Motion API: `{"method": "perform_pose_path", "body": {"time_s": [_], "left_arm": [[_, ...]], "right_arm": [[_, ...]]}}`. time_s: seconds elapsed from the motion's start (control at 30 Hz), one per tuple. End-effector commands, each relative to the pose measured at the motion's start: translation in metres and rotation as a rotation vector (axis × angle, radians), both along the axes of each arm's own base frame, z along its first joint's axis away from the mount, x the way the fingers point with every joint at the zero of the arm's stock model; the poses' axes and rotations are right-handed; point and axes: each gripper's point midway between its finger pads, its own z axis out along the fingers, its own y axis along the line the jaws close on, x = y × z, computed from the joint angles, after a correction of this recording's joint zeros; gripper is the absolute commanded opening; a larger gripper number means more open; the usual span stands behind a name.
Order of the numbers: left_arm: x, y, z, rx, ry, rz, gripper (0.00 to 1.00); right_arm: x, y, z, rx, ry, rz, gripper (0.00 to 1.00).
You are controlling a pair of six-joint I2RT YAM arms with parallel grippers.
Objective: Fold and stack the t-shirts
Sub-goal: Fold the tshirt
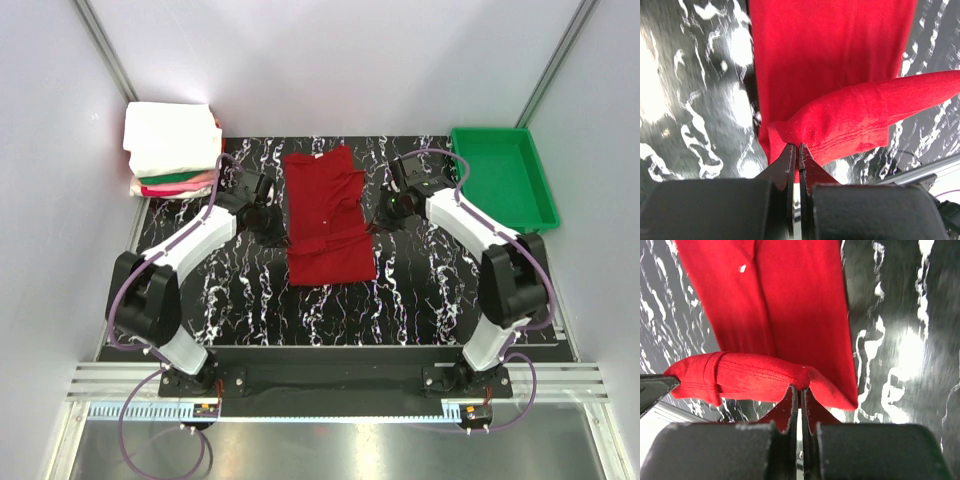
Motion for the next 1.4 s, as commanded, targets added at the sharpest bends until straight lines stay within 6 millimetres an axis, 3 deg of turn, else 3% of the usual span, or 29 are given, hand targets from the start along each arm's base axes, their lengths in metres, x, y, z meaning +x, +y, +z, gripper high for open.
{"method": "perform_pose_path", "body": {"time_s": [0.0, 0.33, 0.47, 0.5, 0.53, 0.57, 0.6, 0.63, 0.67, 0.7, 0.73, 0.77, 0.8, 0.83, 0.87, 0.93, 0.97, 1.0, 1.03, 1.07, 1.1, 1.13, 1.17, 1.2, 1.23, 1.27, 1.3, 1.33, 1.37], "left_arm": [[0.032, -0.009, 0.013, -0.062, -0.045, -0.071, 0.0], [0.091, -0.015, 0.001, -0.055, -0.013, -0.106, 0.0], [0.105, -0.012, -0.02, -0.038, 0.032, -0.099, 0.02], [0.107, -0.011, -0.023, -0.037, 0.047, -0.095, 0.11], [0.112, -0.01, -0.021, -0.045, 0.043, -0.088, 0.14], [0.118, -0.007, -0.026, -0.052, 0.058, -0.077, 0.16], [0.12, -0.003, -0.027, -0.052, 0.073, -0.069, 0.18], [0.125, 0.0, -0.026, -0.054, 0.08, -0.055, 0.27], [0.141, 0.007, -0.018, -0.063, 0.058, -0.034, 0.31], [0.142, 0.01, -0.014, -0.068, 0.076, -0.024, 0.32], [0.149, 0.013, -0.005, -0.072, 0.061, -0.019, 0.36], [0.158, 0.017, 0.01, -0.076, 0.024, -0.011, 0.38], [0.156, 0.021, 0.018, -0.066, 0.024, -0.009, 0.4], [0.156, 0.024, 0.024, -0.047, 0.003, -0.011, 0.43], [0.149, 0.029, 0.032, -0.026, -0.011, -0.004, 0.47], [0.141, 0.03, 0.039, -0.025, -0.045, -0.008, 0.51], [0.133, 0.032, 0.051, -0.038, -0.076, -0.008, 0.52], [0.122, 0.033, 0.035, -0.037, -0.055, -0.009, 0.52], [0.112, 0.033, 0.029, -0.042, -0.044, -0.006, 0.52], [0.104, 0.031, 0.037, -0.061, -0.063, -0.008, 0.52], [0.101, 0.029, 0.035, -0.077, -0.082, -0.01, 0.52], [0.077, 0.028, 0.022, -0.08, -0.043, -0.01, 0.52], [0.068, 0.026, 0.018, -0.09, -0.043, -0.011, 0.52], [0.063, 0.023, 0.014, -0.103, -0.06, -0.014, 0.52], [0.043, 0.024, -0.004, -0.102, -0.012, -0.006, 0.53], [0.032, 0.02, -0.002, -0.114, -0.026, -0.013, 0.53], [0.018, 0.017, -0.009, -0.135, -0.02, -0.008, 0.53], [0.022, 0.012, -0.006, -0.153, -0.036, -0.008, 0.53], [0.01, 0.012, -0.016, -0.169, -0.026, -0.01, 0.53]], "right_arm": [[0.029, 0.002, 0.004, 0.027, -0.03, 0.028, 0.0], [0.075, 0.005, -0.018, 0.05, 0.013, 0.026, 0.0], [0.085, 0.003, -0.034, 0.038, 0.057, 0.013, 0.0], [0.087, 0.0, -0.043, 0.034, 0.081, 0.007, 0.04], [0.095, -0.002, -0.041, 0.028, 0.074, -0.008, 0.13], [0.095, -0.005, -0.051, 0.015, 0.109, -0.016, 0.29], [0.107, -0.006, -0.044, 0.026, 0.087, -0.024, 0.42], [0.113, -0.009, -0.043, 0.022, 0.081, -0.034, 0.51], [0.115, -0.012, -0.051, 0.006, 0.11, -0.042, 0.62], [0.12, -0.015, -0.049, -0.004, 0.107, -0.045, 0.64], [0.137, -0.02, -0.03, -0.002, 0.055, -0.045, 0.66], [0.134, -0.023, -0.032, -0.015, 0.086, -0.043, 0.67], [0.139, -0.026, -0.019, -0.021, 0.058, -0.043, 0.67], [0.136, -0.027, -0.015, -0.031, 0.054, -0.035, 0.67], [0.135, -0.029, 0.005, -0.021, 0.009, -0.038, 0.68], [0.116, -0.029, -0.001, 0.0, 0.037, -0.036, 0.67], [0.114, -0.028, 0.021, 0.024, -0.027, -0.039, 0.68], [0.107, -0.028, 0.02, 0.034, -0.024, -0.038, 0.67], [0.088, -0.025, 0.005, 0.055, 0.031, -0.027, 0.67], [0.083, -0.024, 0.018, 0.081, -0.006, -0.022, 0.67], [0.063, -0.023, 0.001, 0.093, 0.053, -0.013, 0.67], [0.056, -0.021, 0.0, 0.11, 0.051, -0.005, 0.67], [0.046, -0.02, 0.008, 0.125, 0.035, 0.007, 0.67], [0.024, -0.023, -0.01, 0.129, 0.091, 0.008, 0.68], [0.014, -0.023, -0.013, 0.141, 0.099, 0.005, 0.68], [0.01, -0.023, -0.004, 0.163, 0.057, 0.009, 0.68], [-0.006, -0.023, -0.02, 0.176, 0.091, 0.0, 0.68], [-0.018, -0.024, -0.026, 0.185, 0.123, -0.003, 0.68], [-0.02, -0.022, -0.024, 0.21, 0.097, 0.001, 0.68]]}}
